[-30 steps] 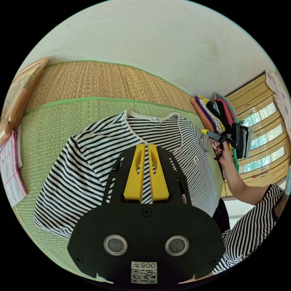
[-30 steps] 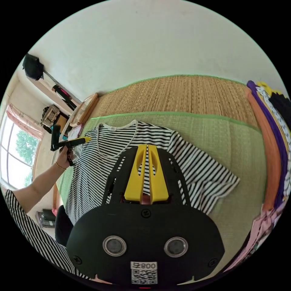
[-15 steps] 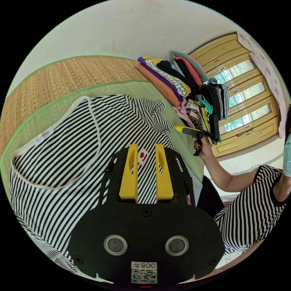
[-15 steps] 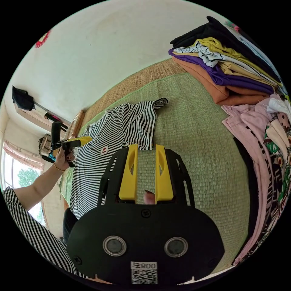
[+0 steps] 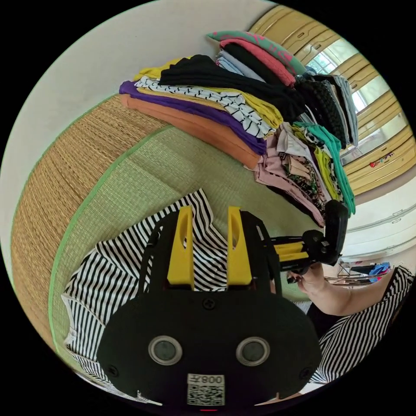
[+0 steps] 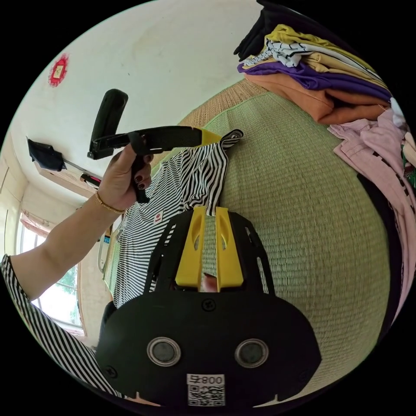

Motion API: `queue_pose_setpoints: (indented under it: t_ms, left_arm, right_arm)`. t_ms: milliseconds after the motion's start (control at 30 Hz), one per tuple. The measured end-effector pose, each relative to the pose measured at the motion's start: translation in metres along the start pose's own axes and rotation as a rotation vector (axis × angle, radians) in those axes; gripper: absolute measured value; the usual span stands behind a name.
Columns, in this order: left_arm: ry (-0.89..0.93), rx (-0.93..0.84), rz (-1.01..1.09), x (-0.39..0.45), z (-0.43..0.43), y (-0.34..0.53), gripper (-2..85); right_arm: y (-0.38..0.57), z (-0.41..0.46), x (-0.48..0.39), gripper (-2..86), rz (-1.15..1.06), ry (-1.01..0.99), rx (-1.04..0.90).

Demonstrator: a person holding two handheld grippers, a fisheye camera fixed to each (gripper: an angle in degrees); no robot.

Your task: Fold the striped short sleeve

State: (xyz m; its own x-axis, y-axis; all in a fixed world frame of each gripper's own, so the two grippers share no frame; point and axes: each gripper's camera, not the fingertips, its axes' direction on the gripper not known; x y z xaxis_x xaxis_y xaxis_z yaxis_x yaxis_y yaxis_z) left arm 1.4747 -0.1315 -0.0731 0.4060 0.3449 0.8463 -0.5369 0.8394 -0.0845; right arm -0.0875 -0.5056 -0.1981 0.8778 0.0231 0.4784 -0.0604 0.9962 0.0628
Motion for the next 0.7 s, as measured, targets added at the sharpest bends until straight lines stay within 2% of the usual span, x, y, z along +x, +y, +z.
queue_pose_setpoints:
  t_ms: [133, 267, 433, 700]
  left_arm:
    - [-0.14, -0.087, 0.037, 0.027, 0.016, -0.033, 11.0]
    - [-0.309, -0.124, 0.047, 0.048, 0.023, -0.051, 5.0]
    - [-0.244, -0.072, 0.028, 0.051, 0.005, -0.056, 1.8]
    - [0.013, 0.126, -0.131, 0.009, -0.054, -0.026, 1.0]
  right_arm:
    - [0.009, -0.002, 0.009, 1.8, 0.013, -0.027, 0.013]
    - [0.014, -0.001, 0.013, 0.7, 0.019, -0.036, 0.004]
    - [0.015, -0.002, 0.012, 0.3, 0.011, -0.026, -0.003]
    - [0.015, -0.029, -0.002, 0.1, -0.042, -0.061, 0.061]
